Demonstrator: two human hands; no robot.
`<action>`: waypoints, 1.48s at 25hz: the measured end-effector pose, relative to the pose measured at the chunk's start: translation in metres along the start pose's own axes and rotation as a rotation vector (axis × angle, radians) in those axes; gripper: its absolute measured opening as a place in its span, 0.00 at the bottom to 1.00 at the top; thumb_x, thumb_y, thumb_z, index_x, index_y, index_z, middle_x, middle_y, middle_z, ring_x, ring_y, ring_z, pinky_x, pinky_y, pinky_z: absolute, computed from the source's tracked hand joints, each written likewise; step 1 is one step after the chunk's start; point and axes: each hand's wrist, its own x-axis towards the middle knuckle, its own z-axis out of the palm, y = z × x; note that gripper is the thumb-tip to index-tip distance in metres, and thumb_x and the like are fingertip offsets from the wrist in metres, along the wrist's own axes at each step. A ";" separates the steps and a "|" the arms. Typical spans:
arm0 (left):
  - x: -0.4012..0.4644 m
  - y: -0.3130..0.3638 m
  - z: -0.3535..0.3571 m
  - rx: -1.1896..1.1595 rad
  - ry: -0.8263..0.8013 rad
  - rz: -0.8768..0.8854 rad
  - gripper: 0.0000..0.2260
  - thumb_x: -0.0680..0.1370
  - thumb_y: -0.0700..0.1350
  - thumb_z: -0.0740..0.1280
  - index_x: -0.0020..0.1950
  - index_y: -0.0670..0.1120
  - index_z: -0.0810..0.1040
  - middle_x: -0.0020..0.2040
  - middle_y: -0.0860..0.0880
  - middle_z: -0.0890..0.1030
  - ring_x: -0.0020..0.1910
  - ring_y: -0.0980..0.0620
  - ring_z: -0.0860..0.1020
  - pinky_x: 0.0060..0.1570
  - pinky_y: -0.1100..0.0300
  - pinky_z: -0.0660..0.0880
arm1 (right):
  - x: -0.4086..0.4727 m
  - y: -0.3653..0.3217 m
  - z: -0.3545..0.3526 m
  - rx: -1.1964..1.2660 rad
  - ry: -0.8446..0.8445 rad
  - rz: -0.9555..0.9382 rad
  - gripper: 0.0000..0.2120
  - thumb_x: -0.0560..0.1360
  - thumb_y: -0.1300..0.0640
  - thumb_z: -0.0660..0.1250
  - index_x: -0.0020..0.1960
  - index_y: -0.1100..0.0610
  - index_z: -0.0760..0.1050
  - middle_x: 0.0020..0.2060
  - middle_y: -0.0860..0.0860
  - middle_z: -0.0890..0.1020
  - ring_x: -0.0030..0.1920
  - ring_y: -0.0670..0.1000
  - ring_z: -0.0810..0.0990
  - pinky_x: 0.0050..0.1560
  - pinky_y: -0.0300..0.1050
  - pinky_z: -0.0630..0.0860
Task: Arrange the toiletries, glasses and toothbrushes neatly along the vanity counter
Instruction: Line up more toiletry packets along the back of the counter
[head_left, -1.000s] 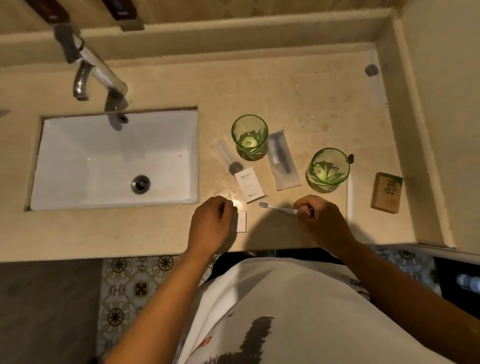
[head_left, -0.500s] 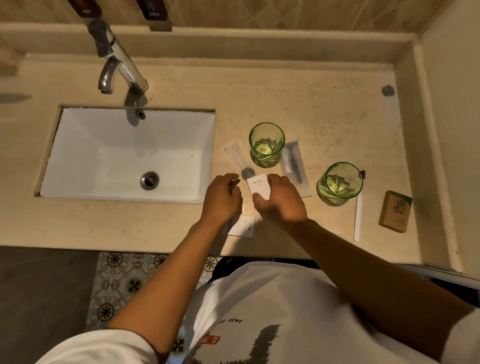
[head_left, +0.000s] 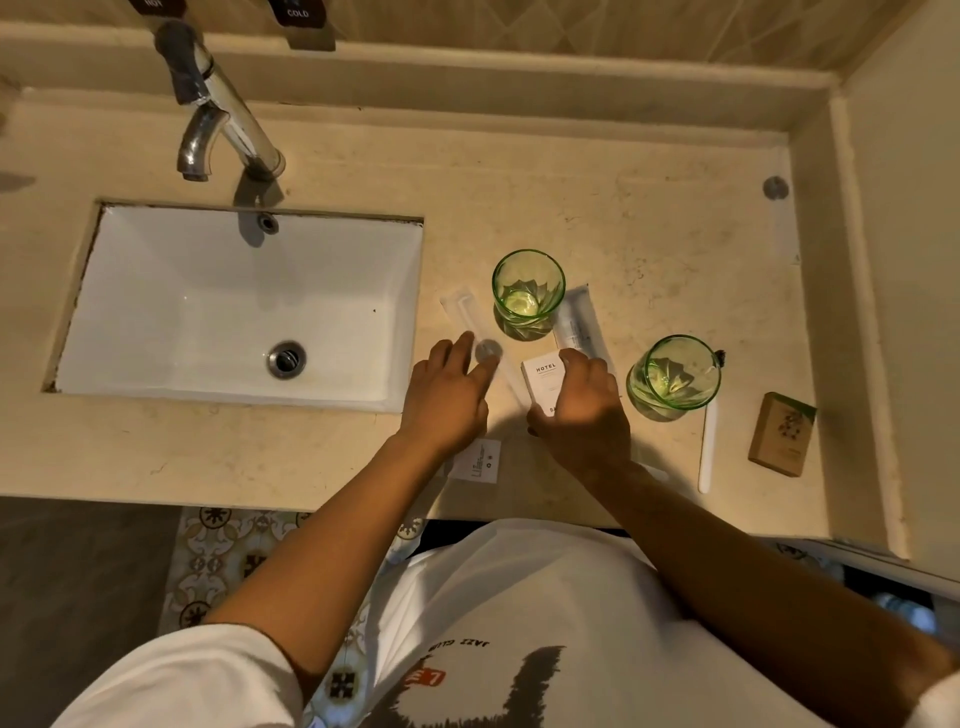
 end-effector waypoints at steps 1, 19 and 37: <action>-0.003 0.000 0.003 0.000 0.002 -0.011 0.29 0.76 0.48 0.64 0.78 0.52 0.64 0.77 0.41 0.65 0.72 0.38 0.66 0.62 0.45 0.72 | 0.002 0.001 0.001 -0.033 -0.033 0.007 0.35 0.68 0.43 0.69 0.68 0.63 0.72 0.55 0.60 0.78 0.53 0.59 0.76 0.47 0.44 0.73; -0.032 0.001 0.006 -0.257 0.029 -0.159 0.25 0.77 0.48 0.63 0.76 0.48 0.70 0.78 0.43 0.66 0.75 0.42 0.64 0.72 0.46 0.65 | 0.014 -0.070 0.001 -0.079 -0.351 0.014 0.18 0.78 0.61 0.67 0.66 0.58 0.68 0.60 0.58 0.72 0.53 0.60 0.81 0.49 0.51 0.78; -0.025 0.024 -0.082 -1.382 0.403 -0.660 0.19 0.78 0.40 0.70 0.69 0.48 0.73 0.54 0.45 0.83 0.50 0.50 0.83 0.52 0.54 0.82 | 0.038 -0.086 -0.074 0.611 -0.270 0.063 0.05 0.81 0.52 0.67 0.52 0.53 0.78 0.42 0.45 0.80 0.41 0.43 0.77 0.38 0.36 0.70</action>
